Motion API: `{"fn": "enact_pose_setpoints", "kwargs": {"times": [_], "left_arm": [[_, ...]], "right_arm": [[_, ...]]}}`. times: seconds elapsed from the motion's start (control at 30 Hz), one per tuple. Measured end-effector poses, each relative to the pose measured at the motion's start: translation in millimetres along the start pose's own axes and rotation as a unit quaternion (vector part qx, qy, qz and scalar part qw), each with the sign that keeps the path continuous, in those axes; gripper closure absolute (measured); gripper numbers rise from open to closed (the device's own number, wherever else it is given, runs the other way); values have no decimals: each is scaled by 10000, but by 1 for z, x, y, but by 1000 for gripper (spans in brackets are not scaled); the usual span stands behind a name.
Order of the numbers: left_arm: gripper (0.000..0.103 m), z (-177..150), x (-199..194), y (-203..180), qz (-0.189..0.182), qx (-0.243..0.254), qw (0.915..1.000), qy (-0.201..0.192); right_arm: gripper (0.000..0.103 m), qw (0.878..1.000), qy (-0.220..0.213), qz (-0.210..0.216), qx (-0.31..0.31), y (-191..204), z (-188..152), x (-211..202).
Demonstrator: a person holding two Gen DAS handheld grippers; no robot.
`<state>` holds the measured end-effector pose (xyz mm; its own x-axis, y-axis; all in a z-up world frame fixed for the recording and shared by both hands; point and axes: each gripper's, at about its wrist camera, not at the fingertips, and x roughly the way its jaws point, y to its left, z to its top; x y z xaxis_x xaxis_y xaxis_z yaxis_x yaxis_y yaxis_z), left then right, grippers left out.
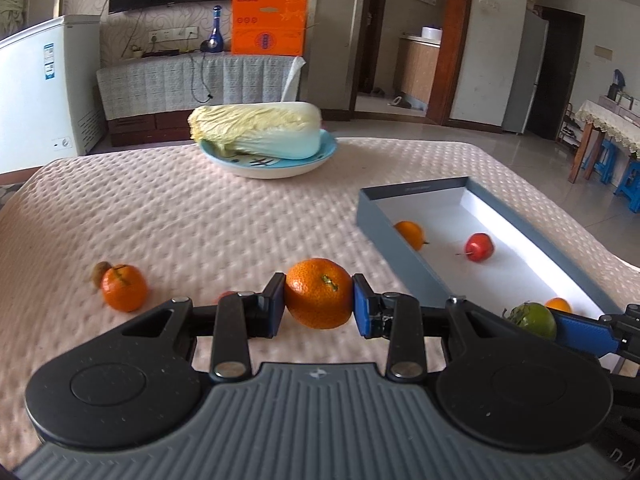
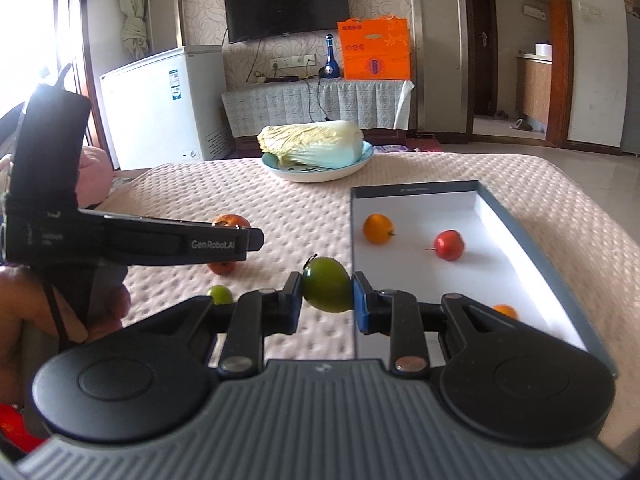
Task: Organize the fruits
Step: 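Carry the tangerine in left tool while right tool carries the green fruit over the box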
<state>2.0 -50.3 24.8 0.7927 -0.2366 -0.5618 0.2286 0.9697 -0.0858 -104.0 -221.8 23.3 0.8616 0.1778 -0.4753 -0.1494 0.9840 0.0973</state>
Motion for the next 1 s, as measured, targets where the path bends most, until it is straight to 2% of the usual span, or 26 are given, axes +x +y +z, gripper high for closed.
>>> {"fn": "enact_pose_setpoints", "kwargs": {"times": [1.0], "left_arm": [[63, 4, 28, -91, -613, 278, 9977, 110]], "right_arm": [[74, 9986, -28, -508, 160, -60, -7, -33]]}}
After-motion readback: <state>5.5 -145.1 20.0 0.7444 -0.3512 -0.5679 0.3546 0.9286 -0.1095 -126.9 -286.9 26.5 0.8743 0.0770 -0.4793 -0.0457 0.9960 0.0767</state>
